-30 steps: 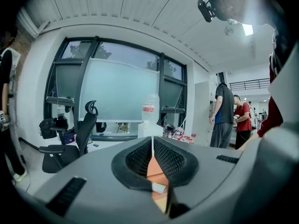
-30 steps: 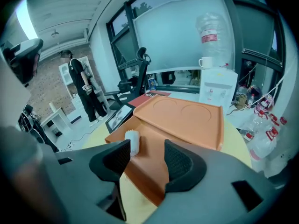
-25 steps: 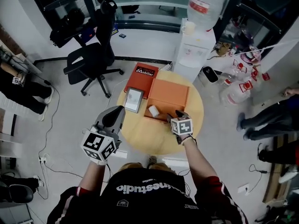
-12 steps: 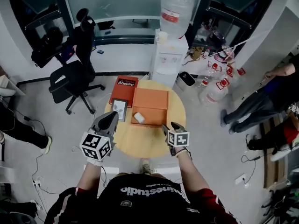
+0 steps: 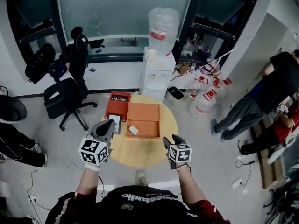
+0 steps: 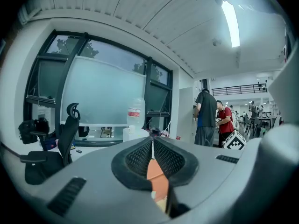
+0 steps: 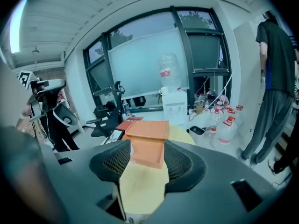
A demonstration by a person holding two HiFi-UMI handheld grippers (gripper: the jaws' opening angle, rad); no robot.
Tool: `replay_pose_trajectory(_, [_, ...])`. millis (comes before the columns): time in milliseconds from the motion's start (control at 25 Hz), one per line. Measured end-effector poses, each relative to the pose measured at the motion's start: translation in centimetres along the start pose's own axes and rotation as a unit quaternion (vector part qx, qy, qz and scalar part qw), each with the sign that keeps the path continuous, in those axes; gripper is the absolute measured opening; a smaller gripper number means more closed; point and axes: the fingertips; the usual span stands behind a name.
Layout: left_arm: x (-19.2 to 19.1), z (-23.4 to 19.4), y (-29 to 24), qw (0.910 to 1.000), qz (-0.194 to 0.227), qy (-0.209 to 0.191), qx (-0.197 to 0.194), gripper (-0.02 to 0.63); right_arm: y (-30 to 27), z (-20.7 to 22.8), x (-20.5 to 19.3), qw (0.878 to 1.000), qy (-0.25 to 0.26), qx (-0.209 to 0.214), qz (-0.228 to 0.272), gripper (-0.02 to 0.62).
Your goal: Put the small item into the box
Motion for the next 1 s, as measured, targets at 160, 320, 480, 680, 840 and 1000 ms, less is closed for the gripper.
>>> replay_pose_trajectory(160, [1.2, -0.4, 1.1, 0.9999, 0.013, 0.0, 0.001, 0.028, 2.9, -0.8, 2.4, 0.999, 0.007, -0.011, 0.038, 0.239])
replay_pose_trajectory(320, [2.5, -0.4, 1.8, 0.9995, 0.03, -0.008, -0.005, 0.028, 5.8, -1.4, 5.4, 0.996, 0.016, -0.034, 0.086, 0.238])
replay_pose_trajectory(480, [3.8, 0.4, 2.3, 0.9989, 0.041, -0.016, -0.017, 0.028, 8.6, -3.0, 8.3, 0.991, 0.032, -0.038, 0.125, 0.238])
replay_pose_trajectory(680, [5.5, 1.9, 2.8, 0.9973, 0.059, -0.026, -0.037, 0.028, 12.7, -5.4, 12.8, 0.981, 0.04, -0.025, 0.19, 0.238])
replay_pose_trajectory(840, [6.3, 2.7, 3.2, 0.9966, 0.059, -0.034, -0.047, 0.028, 15.1, -7.5, 15.9, 0.971, 0.043, -0.01, 0.235, 0.238])
replay_pose_trajectory(1000, [7.4, 3.0, 3.7, 0.9958, 0.067, -0.039, -0.048, 0.028, 16.6, -9.1, 17.9, 0.964, 0.058, 0.0, 0.261, 0.236])
Point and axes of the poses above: the fingertips, and each gripper's own axes: y backward along the fingers, z to its right, x out of its top, and after that the axes turned 4 degrees about y, right-handed
